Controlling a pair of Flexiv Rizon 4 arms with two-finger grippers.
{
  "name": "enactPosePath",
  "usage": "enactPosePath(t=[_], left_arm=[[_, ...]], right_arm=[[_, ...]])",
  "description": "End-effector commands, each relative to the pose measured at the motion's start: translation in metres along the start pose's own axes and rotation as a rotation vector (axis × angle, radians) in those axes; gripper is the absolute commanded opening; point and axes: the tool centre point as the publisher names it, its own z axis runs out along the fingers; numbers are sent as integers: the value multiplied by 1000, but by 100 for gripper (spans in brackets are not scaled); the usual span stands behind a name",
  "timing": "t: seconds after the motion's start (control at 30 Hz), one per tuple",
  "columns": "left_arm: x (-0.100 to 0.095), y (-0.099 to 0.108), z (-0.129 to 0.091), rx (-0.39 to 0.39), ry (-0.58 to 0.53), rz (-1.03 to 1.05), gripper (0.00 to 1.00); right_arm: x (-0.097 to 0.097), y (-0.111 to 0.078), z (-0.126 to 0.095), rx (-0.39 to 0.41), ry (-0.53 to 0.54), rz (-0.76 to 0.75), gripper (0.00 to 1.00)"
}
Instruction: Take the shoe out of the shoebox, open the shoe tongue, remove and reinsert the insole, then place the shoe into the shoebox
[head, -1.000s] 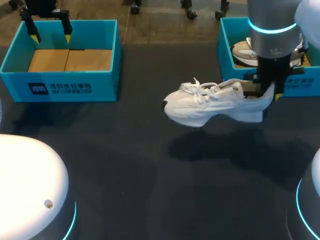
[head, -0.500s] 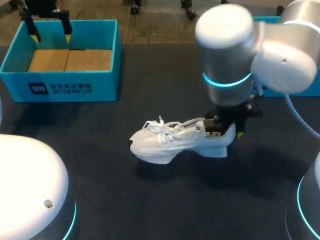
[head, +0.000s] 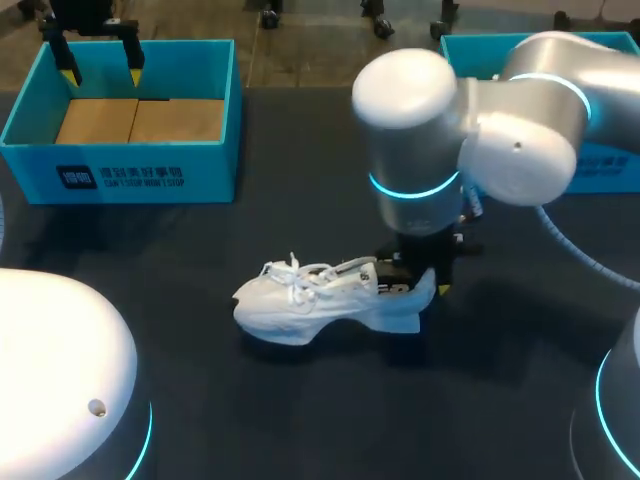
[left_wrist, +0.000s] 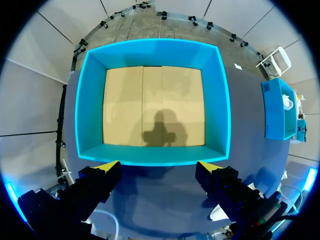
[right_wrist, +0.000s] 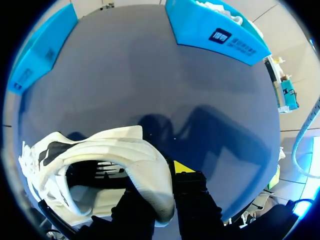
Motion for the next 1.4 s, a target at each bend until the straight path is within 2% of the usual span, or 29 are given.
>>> enactPosePath(t=[0.03, 0.33, 0.57, 0.97, 1.0, 1.1, 1.13, 1.17, 1.4], left_arm=[[0, 0, 0, 0, 0, 0, 100], [0, 0, 0, 0, 0, 0, 100], [0, 0, 0, 0, 0, 0, 100], [0, 0, 0, 0, 0, 0, 100], [0, 0, 0, 0, 0, 0, 100], [0, 0, 0, 0, 0, 0, 100], [0, 0, 0, 0, 0, 0, 100], [0, 0, 0, 0, 0, 0, 100], [0, 0, 0, 0, 0, 0, 100]], right_arm=[[17, -6, 5, -8, -12, -27, 0], [29, -22, 15, 16, -65, -52, 0], [36, -23, 22, 26, -104, -31, 0], [37, -28, 32, 50, -140, 2, 0], [37, -29, 33, 50, -140, 2, 3], [35, -31, 29, 54, -131, 2, 67], [34, -32, 26, 58, -117, 7, 96], [32, -32, 23, 59, -110, 9, 100], [16, -30, -12, 84, 3, -9, 100]])
